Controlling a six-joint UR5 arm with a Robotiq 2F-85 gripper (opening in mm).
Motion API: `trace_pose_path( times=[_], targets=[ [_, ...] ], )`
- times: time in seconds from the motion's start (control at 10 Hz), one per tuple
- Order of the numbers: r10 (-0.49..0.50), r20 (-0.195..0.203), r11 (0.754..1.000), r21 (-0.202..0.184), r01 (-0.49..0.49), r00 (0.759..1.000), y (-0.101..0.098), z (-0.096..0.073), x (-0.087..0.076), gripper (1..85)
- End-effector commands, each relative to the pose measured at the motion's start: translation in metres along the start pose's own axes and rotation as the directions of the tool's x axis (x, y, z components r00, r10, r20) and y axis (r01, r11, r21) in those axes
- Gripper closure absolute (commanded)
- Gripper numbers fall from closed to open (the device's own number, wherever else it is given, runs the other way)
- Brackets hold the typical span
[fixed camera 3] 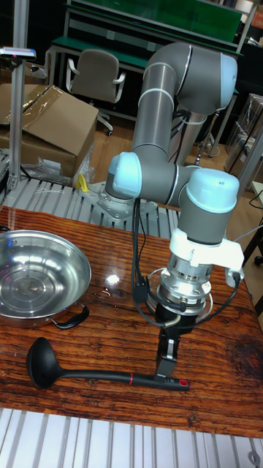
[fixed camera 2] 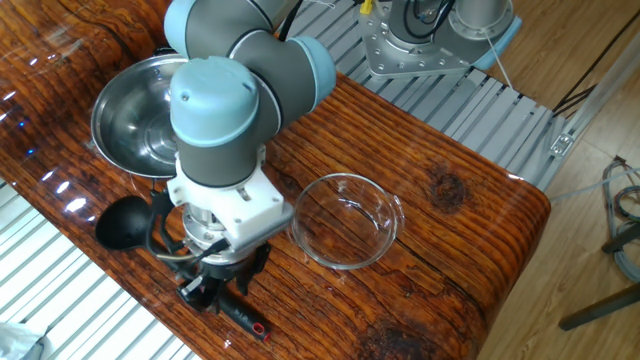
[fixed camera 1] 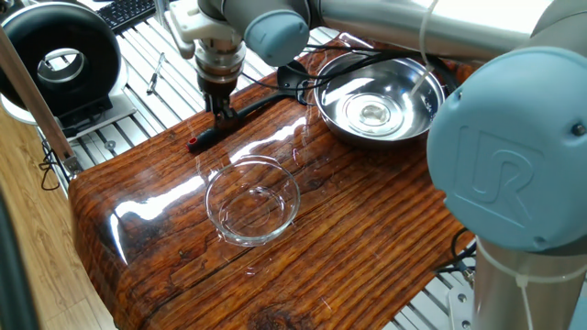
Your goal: Scoop water with a large spoon from one bowl to another
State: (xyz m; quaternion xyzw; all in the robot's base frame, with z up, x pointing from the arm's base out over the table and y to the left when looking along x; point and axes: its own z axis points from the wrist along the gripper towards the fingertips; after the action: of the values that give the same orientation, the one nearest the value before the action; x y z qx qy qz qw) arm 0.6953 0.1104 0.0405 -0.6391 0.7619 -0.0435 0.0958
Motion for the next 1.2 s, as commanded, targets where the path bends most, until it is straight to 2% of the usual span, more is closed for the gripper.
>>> trace_pose_path(
  times=[0.0, 0.1, 0.2, 0.3, 0.6, 0.8, 1.1],
  targets=[
    [-0.05, 0.017, 0.997, -0.051, 0.051, 0.999, 0.01, 0.007, -0.002, 37.3],
    [-0.046, 0.028, 0.996, -0.07, 0.048, 0.999, 0.013, 0.009, -0.005, 37.0],
    [-0.052, 0.023, 0.995, -0.08, 0.053, 0.998, 0.014, 0.009, -0.003, 37.0],
    [-0.064, 0.009, 0.995, -0.072, 0.064, 0.998, 0.013, 0.009, 0.0, 35.0],
    [-0.056, 0.004, 0.996, -0.07, 0.056, 0.998, 0.016, 0.006, 0.0, 37.0],
    [-0.055, -0.023, 0.997, -0.056, 0.054, 0.998, 0.019, 0.003, 0.004, 37.0],
    [-0.053, -0.043, 0.998, -0.046, 0.051, 0.998, 0.016, 0.003, 0.009, 36.3]
  ],
)
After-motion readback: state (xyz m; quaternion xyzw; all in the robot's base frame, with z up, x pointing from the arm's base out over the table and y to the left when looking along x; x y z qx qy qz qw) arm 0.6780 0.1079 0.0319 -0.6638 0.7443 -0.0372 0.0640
